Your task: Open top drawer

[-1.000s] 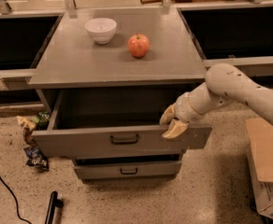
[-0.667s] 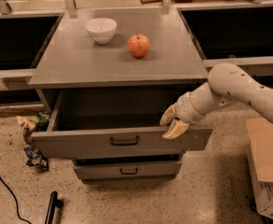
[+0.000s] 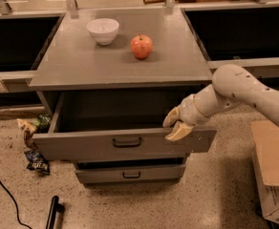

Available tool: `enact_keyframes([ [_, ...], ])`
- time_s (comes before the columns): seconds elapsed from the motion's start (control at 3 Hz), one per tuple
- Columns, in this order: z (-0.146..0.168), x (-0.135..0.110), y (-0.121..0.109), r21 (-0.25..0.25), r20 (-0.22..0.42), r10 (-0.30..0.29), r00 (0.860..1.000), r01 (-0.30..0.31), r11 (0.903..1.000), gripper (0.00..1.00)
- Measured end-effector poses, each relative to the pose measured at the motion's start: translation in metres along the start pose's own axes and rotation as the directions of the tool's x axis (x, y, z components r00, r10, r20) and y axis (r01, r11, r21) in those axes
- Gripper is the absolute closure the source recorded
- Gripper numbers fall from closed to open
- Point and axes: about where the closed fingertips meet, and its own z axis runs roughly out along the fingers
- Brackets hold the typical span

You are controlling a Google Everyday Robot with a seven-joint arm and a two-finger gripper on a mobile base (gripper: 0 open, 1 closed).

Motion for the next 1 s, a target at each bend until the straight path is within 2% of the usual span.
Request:
enact_keyframes([
  [0.67, 0.0001, 0.0000, 0.0001, -0.001, 0.000, 0.000, 1.000, 0.000, 1.0000, 0.11],
  [1.0, 0.0039, -0.0021, 0.0071, -0.038, -0.031, -0.022, 0.999, 0.021, 0.9991, 0.00],
])
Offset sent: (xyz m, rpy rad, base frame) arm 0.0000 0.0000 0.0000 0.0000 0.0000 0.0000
